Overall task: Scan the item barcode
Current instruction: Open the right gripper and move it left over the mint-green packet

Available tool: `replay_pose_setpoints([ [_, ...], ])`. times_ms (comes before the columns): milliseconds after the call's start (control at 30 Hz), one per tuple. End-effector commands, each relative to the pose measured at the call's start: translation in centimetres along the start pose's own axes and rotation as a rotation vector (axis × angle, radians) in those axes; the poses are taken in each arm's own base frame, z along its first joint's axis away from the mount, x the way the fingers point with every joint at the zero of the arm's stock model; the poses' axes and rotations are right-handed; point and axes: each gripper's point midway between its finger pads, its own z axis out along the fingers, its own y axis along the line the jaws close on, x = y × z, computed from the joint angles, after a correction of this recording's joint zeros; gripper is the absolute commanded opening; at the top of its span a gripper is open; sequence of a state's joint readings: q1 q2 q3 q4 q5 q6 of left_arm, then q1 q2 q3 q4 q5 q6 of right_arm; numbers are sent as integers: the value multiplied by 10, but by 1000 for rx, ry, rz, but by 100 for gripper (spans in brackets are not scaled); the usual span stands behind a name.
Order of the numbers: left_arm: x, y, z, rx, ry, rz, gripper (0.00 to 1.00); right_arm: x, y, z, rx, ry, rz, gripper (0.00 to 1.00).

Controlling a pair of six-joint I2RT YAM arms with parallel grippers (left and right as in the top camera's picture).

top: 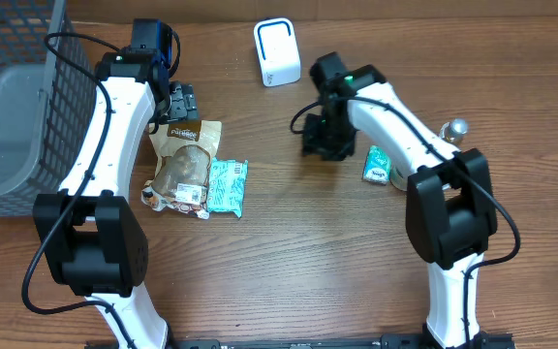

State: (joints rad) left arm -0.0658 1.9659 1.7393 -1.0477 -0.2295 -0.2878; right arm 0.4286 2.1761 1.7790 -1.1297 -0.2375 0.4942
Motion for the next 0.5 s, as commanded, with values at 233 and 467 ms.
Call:
replay_pose_setpoints([
  [233, -5, -1, -5, -6, -21, 2, 100, 51, 84, 21, -103, 36, -148, 41],
  [467, -5, -1, -5, -6, -21, 2, 100, 67, 113, 30, -86, -23, -175, 41],
])
